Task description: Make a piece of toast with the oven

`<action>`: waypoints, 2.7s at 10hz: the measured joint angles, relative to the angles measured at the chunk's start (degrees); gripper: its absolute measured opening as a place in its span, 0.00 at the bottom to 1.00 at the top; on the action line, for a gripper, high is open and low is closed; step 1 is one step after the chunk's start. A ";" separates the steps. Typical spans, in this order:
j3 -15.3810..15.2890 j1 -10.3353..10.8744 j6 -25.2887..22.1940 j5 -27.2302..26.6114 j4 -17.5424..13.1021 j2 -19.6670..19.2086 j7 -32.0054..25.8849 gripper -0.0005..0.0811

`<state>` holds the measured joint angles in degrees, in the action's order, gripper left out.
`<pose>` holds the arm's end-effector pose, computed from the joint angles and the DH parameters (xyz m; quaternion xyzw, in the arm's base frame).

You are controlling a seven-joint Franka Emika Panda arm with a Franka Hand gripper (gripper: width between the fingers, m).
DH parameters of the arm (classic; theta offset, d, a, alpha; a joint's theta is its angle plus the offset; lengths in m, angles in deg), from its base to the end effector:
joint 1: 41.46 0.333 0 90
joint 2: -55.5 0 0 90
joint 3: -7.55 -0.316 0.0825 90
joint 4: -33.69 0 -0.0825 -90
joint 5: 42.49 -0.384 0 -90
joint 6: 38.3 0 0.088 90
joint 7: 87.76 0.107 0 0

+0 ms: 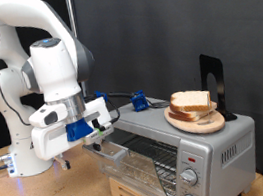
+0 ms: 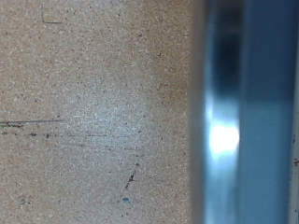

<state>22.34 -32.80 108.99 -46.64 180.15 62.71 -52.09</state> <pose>0.4548 -0.0488 0.3242 -0.9206 0.3828 -0.0557 0.0536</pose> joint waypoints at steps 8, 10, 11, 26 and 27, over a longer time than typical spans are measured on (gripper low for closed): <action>0.46 -2.57 -0.28 -1.34 -5.29 -3.79 7.46 1.00; 0.59 -3.25 -0.77 -1.33 -9.00 -7.78 9.39 1.00; 0.72 -3.53 -1.03 -1.27 -10.45 -9.61 9.48 1.00; 3.67 -5.99 -22.08 -28.98 -8.30 2.94 -33.69 1.00; 4.17 -6.24 -22.66 -29.25 -8.18 5.20 -33.29 1.00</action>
<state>26.52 -39.04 86.33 -75.88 171.97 67.90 -85.38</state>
